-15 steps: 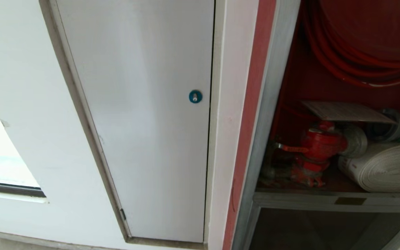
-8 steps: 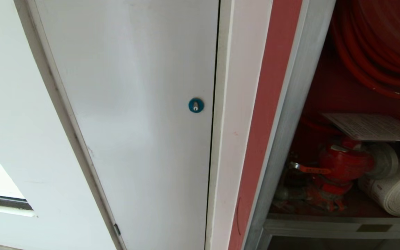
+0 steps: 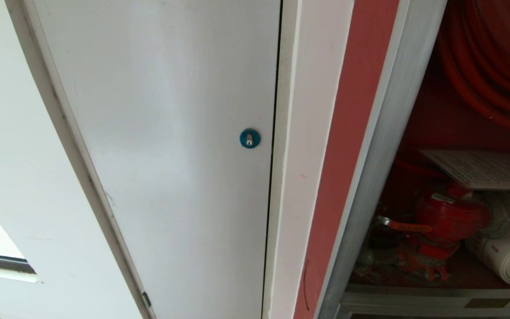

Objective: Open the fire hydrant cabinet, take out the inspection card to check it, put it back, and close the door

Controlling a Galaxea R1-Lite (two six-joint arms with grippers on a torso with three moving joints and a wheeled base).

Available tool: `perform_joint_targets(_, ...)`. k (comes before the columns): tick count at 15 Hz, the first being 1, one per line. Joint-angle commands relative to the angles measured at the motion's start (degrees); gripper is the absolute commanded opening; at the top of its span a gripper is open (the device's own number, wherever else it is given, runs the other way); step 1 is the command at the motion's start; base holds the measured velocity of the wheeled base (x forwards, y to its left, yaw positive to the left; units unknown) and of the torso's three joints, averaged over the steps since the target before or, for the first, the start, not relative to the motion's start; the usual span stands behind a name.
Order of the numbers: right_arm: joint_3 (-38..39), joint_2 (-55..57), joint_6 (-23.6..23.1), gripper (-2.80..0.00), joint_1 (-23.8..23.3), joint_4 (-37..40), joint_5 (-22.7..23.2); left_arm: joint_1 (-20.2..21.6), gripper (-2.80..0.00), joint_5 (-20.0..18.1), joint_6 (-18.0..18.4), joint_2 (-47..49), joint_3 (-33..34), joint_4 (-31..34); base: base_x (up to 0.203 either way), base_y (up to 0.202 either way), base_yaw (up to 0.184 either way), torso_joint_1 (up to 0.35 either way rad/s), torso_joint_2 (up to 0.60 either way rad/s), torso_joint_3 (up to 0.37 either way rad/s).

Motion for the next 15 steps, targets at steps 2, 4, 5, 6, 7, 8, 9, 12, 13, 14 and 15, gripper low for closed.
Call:
perform_joint_targets(2,-0.02,-0.01,-0.04,-2.8,0.0,0.04,0.03,0.02,-2.8,0.0,0.02,0.0,0.35,-0.03,0.0,0.0,0.0,0.0,0.0,0.0)
perform_joint_targets(4,-0.02,-0.01,-0.04,-2.8,0.0,0.11,-0.03,0.02,-2.8,0.0,0.02,0.07,0.35,-0.03,0.0,0.0,0.0,0.0,0.0,0.0)
perform_joint_targets(5,-0.02,-0.01,-0.13,-2.8,0.0,0.13,-0.02,0.02,-2.8,0.0,0.02,0.07,0.35,-0.03,0.0,0.0,0.0,0.0,0.0,0.0)
perform_joint_targets(6,-0.02,-0.01,-0.13,-2.8,0.0,0.05,0.03,0.02,-2.8,0.0,0.02,-0.01,0.35,-0.03,0.0,0.0,0.0,0.0,0.0,0.0)
perform_joint_targets(7,-0.02,-0.01,-0.13,-2.8,0.0,0.04,0.02,0.02,-2.8,0.0,0.02,0.07,0.35,-0.03,0.0,0.0,0.0,0.0,0.0,0.0)
perform_joint_targets(8,-0.02,-0.01,-0.04,-2.8,0.0,0.13,0.03,0.02,-2.8,0.0,0.02,0.07,0.35,-0.03,0.0,0.0,0.0,0.0,0.0,0.0)
perform_joint_targets(9,-0.02,-0.01,-0.13,-2.8,0.0,0.04,0.0,0.02,-2.8,0.0,0.02,0.07,0.37,-0.03,0.0,0.0,0.0,0.0,0.0,0.0)
perform_joint_targets(12,-0.02,-0.01,-0.04,-2.8,0.0,0.04,-0.04,0.1,-2.8,0.0,0.02,0.07,0.35,-0.03,0.0,0.0,0.0,0.0,0.0,0.0)
perform_joint_targets(13,-0.02,-0.01,-0.04,-2.8,0.0,0.05,-0.06,0.02,-2.8,0.0,0.02,0.07,0.35,-0.03,0.0,0.0,0.0,0.0,0.0,0.0)
perform_joint_targets(14,-0.02,-0.01,-0.04,-2.8,-0.09,0.04,-0.04,0.02,-2.8,0.0,0.02,-0.01,0.36,-0.03,0.0,0.0,0.0,0.0,0.0,0.0)
perform_joint_targets(15,-0.02,-0.01,-0.04,-2.8,-0.02,0.02,-0.06,0.02,-2.8,0.0,0.02,0.07,0.38,-0.03,0.0,0.0,0.0,0.0,0.0,0.0)
